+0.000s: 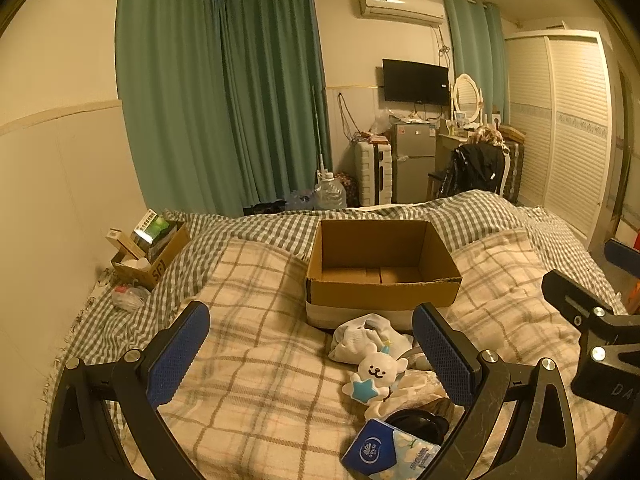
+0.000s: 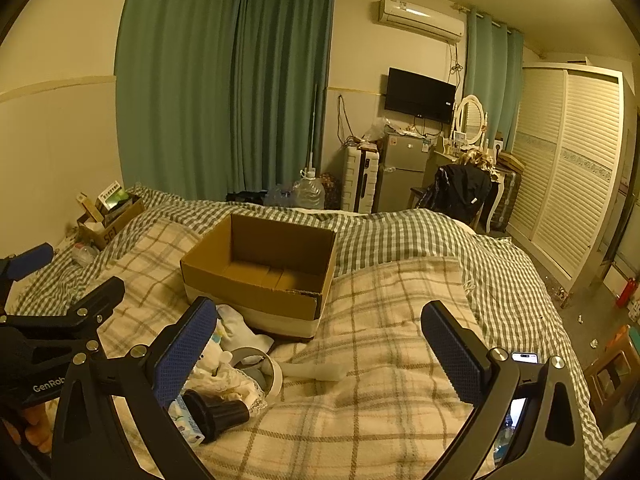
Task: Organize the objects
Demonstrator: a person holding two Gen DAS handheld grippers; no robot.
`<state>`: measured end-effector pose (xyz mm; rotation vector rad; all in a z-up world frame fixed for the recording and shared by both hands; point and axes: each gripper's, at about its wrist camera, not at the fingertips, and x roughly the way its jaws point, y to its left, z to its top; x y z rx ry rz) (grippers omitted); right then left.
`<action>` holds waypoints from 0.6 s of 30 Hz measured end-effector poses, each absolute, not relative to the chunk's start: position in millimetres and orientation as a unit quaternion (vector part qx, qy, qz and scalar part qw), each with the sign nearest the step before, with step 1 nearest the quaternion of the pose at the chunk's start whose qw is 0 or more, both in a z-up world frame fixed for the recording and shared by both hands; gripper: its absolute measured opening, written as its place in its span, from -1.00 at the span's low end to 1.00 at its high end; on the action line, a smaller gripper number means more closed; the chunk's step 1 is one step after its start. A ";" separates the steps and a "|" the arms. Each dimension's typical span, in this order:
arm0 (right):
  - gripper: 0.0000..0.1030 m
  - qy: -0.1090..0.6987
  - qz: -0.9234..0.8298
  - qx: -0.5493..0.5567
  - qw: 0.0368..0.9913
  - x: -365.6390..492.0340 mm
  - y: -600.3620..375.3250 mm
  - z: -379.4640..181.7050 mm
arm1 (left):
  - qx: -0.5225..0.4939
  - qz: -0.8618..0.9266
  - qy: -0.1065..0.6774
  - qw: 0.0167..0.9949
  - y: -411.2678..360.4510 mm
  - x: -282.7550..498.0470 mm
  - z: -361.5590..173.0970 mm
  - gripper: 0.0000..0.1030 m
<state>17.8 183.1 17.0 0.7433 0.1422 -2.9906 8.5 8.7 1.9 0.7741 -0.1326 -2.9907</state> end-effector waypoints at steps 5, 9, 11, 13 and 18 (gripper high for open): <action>0.99 0.047 -0.971 0.234 0.025 27.0 184.9 27.6 | 0.245 -0.968 -0.040 0.024 7.2 16.2 11.5 1.00; 0.99 0.055 -0.970 0.235 0.024 34.8 182.7 32.8 | 0.247 -0.968 -0.046 0.029 7.2 24.0 13.5 1.00; 0.99 0.058 -0.970 0.236 0.028 39.5 182.1 33.8 | 0.253 -0.966 -0.049 0.028 7.5 26.9 9.8 1.00; 0.99 0.062 -0.969 0.239 0.028 44.0 182.0 32.9 | 0.263 -0.963 -0.052 0.024 7.3 31.2 2.3 1.00; 0.99 0.079 -0.963 0.256 0.026 51.7 182.6 15.3 | 0.295 -0.953 -0.060 0.004 11.4 38.8 -23.1 1.00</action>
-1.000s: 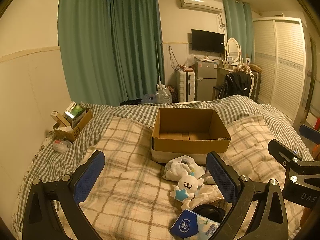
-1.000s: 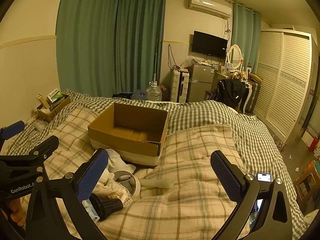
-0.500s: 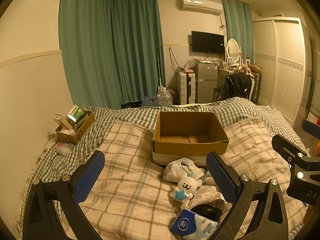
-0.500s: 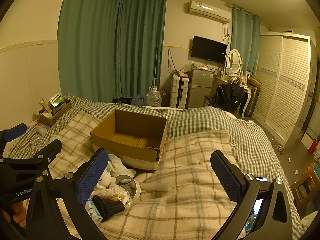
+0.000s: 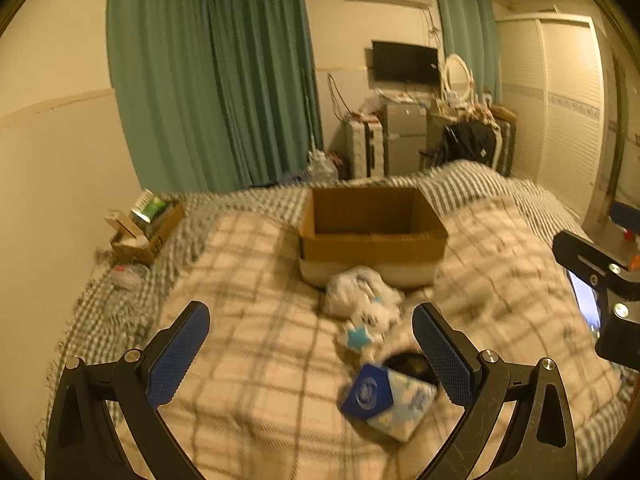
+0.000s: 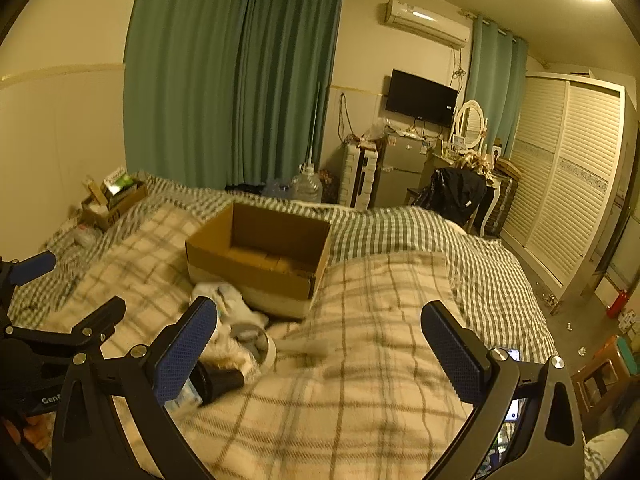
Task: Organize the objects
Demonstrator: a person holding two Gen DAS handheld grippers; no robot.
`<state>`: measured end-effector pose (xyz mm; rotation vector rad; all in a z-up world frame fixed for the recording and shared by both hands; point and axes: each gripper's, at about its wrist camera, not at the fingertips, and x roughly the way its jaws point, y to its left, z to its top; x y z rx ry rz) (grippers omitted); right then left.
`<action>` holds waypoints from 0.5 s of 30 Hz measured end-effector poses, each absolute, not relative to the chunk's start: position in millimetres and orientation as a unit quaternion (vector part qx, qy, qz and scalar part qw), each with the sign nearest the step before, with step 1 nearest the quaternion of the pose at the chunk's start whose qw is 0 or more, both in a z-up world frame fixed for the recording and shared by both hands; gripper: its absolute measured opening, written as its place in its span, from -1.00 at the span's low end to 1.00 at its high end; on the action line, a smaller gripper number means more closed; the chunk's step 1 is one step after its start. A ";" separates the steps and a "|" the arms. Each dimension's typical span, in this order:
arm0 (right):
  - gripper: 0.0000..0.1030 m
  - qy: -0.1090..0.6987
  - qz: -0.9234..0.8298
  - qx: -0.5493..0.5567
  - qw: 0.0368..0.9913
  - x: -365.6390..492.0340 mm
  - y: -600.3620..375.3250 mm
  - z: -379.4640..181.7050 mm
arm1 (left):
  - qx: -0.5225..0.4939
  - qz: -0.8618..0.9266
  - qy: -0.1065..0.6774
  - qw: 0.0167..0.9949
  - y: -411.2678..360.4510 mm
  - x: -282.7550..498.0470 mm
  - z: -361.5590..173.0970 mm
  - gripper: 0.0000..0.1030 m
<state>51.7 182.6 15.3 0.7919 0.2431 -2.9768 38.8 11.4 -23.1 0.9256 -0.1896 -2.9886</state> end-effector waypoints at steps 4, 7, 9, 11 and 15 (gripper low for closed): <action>0.99 0.078 -0.955 0.286 0.022 49.6 189.7 -6.5 | 0.325 -0.942 -0.076 -0.019 22.9 45.9 -51.2 1.00; 0.99 0.066 -0.951 0.301 0.021 44.6 197.0 -19.0 | 0.360 -0.929 -0.084 -0.038 32.6 45.3 -78.1 1.00; 0.99 0.061 -0.950 0.306 0.022 41.4 199.7 -23.7 | 0.375 -0.921 -0.093 -0.055 41.1 44.6 -91.4 1.00; 0.99 0.060 -0.949 0.309 0.023 39.2 199.7 -28.7 | 0.381 -0.915 -0.111 -0.069 50.2 40.8 -100.0 1.00; 0.99 0.060 -0.943 0.325 0.030 33.3 196.4 -40.4 | 0.410 -0.901 -0.095 -0.108 53.2 23.7 -112.2 0.68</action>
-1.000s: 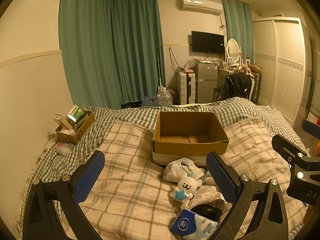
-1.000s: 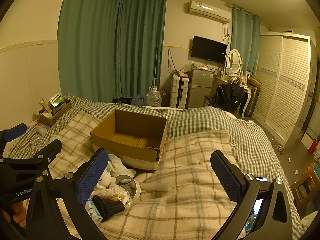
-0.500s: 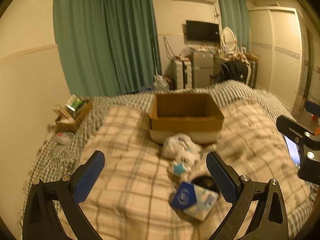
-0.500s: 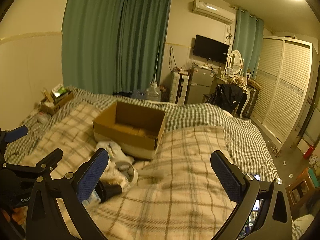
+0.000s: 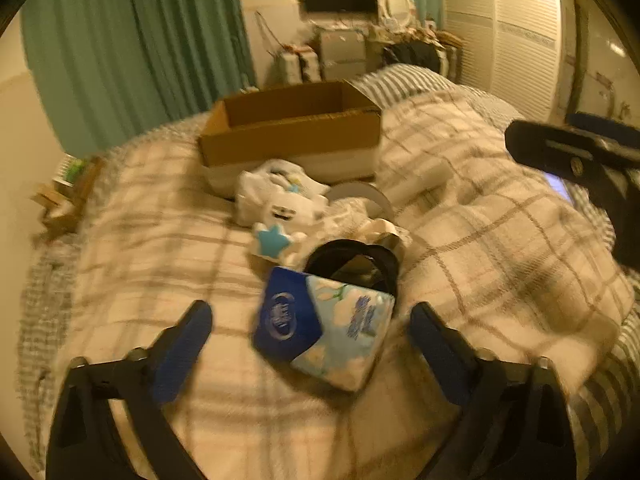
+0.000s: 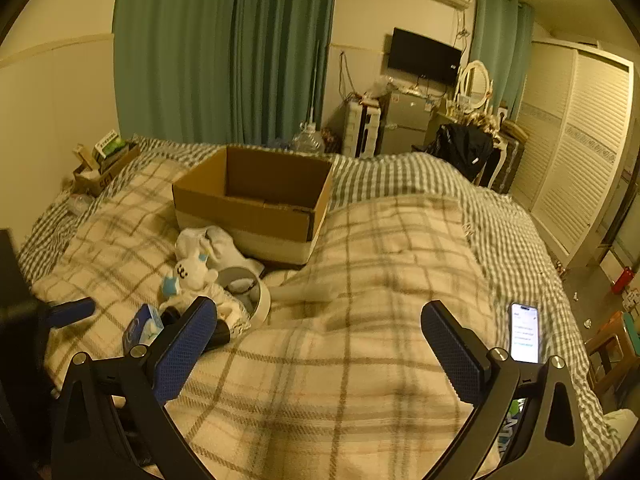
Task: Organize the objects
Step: 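Grasp the black round object with the right gripper while the left tool approaches the tissue pack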
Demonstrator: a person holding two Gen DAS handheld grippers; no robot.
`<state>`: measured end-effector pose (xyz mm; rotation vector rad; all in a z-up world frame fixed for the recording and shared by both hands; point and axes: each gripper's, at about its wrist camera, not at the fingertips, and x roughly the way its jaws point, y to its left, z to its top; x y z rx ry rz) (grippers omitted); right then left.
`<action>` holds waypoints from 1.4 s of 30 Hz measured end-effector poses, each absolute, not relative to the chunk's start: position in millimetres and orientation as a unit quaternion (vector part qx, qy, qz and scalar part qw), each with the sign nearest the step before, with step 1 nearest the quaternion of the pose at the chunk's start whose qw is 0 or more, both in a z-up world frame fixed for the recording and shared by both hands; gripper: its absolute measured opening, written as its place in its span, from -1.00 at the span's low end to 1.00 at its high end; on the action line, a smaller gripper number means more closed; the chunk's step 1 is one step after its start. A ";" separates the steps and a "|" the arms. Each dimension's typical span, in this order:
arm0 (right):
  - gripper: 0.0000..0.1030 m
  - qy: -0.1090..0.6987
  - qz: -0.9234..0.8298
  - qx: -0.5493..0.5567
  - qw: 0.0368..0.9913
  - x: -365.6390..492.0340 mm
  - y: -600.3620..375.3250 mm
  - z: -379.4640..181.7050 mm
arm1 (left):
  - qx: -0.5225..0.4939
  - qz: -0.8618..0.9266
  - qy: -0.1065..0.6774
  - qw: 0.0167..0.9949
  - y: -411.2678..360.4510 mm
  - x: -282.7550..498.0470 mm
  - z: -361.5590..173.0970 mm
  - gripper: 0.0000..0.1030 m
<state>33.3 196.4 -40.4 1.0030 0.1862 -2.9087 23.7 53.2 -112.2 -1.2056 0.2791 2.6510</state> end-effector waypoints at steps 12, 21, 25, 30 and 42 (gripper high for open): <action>0.99 0.098 -0.933 0.344 0.049 17.0 166.4 -54.5 | -0.348 0.926 0.086 0.118 23.0 40.6 -75.0 -0.64; 0.47 0.159 -0.889 0.411 0.122 2.2 120.5 -88.2 | -0.349 0.931 0.073 0.075 -10.2 33.4 -72.2 -0.66; 0.05 0.193 -0.869 0.434 0.137 0.8 103.5 -107.2 | -0.363 0.927 0.070 0.063 -19.8 25.6 -84.2 -0.66; -0.53 0.207 -0.858 0.450 0.137 -0.4 98.7 -120.5 | -0.405 0.910 0.058 0.071 -23.7 15.3 -105.3 -0.65; -0.73 0.153 -0.897 0.390 0.142 4.2 120.0 -64.4 | -0.343 0.935 0.026 0.091 -24.3 22.8 -54.2 -1.00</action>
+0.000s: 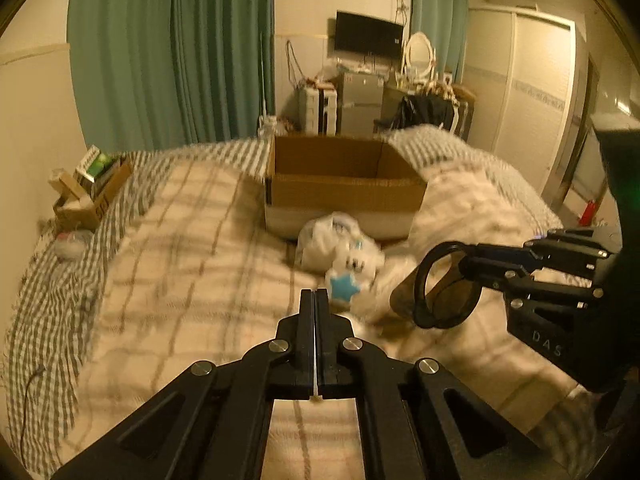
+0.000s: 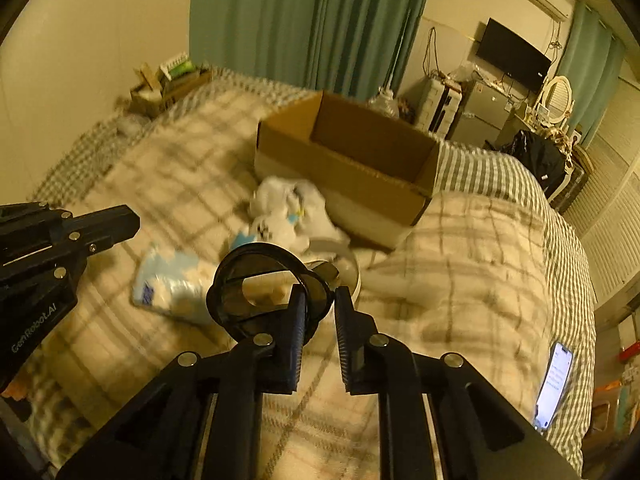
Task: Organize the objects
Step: 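Grasp the blue-and-white tissue pack with the left gripper while the right holds the black object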
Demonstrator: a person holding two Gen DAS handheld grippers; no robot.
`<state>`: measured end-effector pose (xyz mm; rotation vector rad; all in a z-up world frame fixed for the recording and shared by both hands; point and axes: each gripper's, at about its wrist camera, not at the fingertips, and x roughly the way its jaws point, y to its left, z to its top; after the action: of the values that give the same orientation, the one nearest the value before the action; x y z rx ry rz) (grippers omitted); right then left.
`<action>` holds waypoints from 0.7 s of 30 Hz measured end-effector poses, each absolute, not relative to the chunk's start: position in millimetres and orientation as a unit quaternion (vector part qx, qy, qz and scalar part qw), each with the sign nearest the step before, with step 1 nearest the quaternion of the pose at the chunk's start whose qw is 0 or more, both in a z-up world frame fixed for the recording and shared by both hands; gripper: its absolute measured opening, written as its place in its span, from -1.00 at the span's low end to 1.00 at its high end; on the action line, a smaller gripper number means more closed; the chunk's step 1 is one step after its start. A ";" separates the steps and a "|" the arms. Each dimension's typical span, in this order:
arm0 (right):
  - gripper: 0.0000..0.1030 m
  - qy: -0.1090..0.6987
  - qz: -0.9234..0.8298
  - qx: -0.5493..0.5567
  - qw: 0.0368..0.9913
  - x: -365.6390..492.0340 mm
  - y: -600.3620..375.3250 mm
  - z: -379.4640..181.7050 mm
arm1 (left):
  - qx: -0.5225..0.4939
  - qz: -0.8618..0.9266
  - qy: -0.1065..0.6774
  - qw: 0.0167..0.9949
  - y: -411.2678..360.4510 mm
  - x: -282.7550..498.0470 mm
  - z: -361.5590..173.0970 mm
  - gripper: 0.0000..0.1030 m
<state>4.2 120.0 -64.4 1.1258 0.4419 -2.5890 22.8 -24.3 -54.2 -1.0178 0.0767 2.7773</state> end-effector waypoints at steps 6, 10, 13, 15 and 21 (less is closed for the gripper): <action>-0.73 0.143 -0.903 0.377 0.148 0.5 122.3 -51.6 | -0.362 0.925 0.064 0.099 -14.7 15.7 -60.4 -0.81; -0.73 0.137 -0.902 0.383 0.145 2.5 130.8 -59.3 | -0.393 0.913 0.054 0.092 -13.3 15.5 -87.4 0.53; -0.73 0.131 -0.901 0.390 0.140 1.7 139.1 -64.5 | -0.417 0.900 0.066 0.103 -5.7 11.1 -101.1 0.53; -0.73 0.125 -0.901 0.393 0.136 0.8 144.4 -66.8 | -0.437 0.889 0.074 0.115 -0.3 3.6 -110.7 0.53; -0.73 0.114 -0.904 0.391 0.133 1.9 154.1 -66.2 | -0.459 0.874 0.094 0.128 10.2 -7.4 -124.0 0.02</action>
<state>1.9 154.1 -66.2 1.1341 0.3310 -2.6212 -7.4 10.2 -124.0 -1.3348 0.2737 2.5435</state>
